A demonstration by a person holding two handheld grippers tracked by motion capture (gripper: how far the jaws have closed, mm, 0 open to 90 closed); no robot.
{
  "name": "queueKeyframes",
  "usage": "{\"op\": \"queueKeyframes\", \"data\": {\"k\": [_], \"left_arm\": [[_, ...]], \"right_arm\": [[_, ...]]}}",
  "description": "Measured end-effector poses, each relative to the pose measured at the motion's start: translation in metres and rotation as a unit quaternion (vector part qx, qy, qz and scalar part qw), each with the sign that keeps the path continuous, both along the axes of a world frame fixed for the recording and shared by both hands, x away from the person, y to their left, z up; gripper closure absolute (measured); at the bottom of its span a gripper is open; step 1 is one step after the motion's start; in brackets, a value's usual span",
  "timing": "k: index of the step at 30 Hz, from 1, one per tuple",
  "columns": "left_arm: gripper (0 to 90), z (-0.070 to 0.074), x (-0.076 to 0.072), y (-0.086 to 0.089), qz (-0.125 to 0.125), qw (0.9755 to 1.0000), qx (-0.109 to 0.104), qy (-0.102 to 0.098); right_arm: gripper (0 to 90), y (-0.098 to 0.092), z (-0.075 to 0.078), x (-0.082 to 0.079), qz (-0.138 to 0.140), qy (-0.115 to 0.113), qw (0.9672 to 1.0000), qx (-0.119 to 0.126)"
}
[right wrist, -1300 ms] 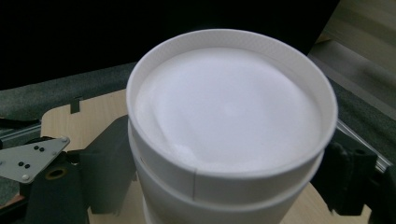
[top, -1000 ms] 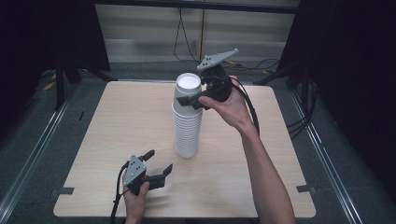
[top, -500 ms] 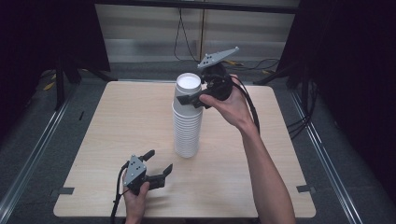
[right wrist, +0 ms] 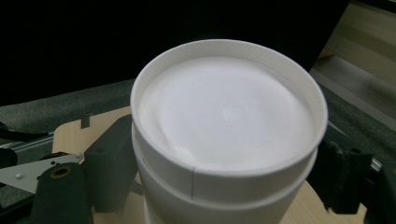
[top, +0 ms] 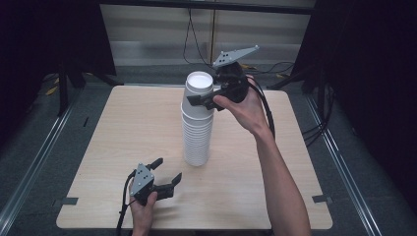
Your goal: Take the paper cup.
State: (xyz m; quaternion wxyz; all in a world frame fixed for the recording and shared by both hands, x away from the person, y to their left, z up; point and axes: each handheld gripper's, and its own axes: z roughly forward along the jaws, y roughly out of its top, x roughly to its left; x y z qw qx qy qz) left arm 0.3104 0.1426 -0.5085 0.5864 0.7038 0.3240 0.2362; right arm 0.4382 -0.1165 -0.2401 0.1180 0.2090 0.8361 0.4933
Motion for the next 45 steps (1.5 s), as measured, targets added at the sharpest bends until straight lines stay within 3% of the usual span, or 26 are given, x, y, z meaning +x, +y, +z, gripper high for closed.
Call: {"op": "queueKeyframes", "data": {"k": [14,26,40,45], "left_arm": [[15.7,0.000,0.000,0.000,0.000,1.0000,0.000,0.000],[15.7,0.000,0.000,0.000,0.000,1.0000,0.000,0.000],[15.7,0.000,0.000,0.000,0.000,1.0000,0.002,0.000],[15.7,0.000,0.000,0.000,-0.001,1.0000,0.004,-0.001]], "right_arm": [[20.6,-0.010,0.012,-0.003,-0.009,-0.016,0.9989,0.044],[21.1,-0.017,0.018,-0.008,-0.016,-0.036,0.9952,0.089],[21.4,-0.027,0.022,-0.013,-0.016,-0.051,0.9890,0.138],[21.5,-0.032,0.021,-0.014,-0.016,-0.053,0.9849,0.164]]}}
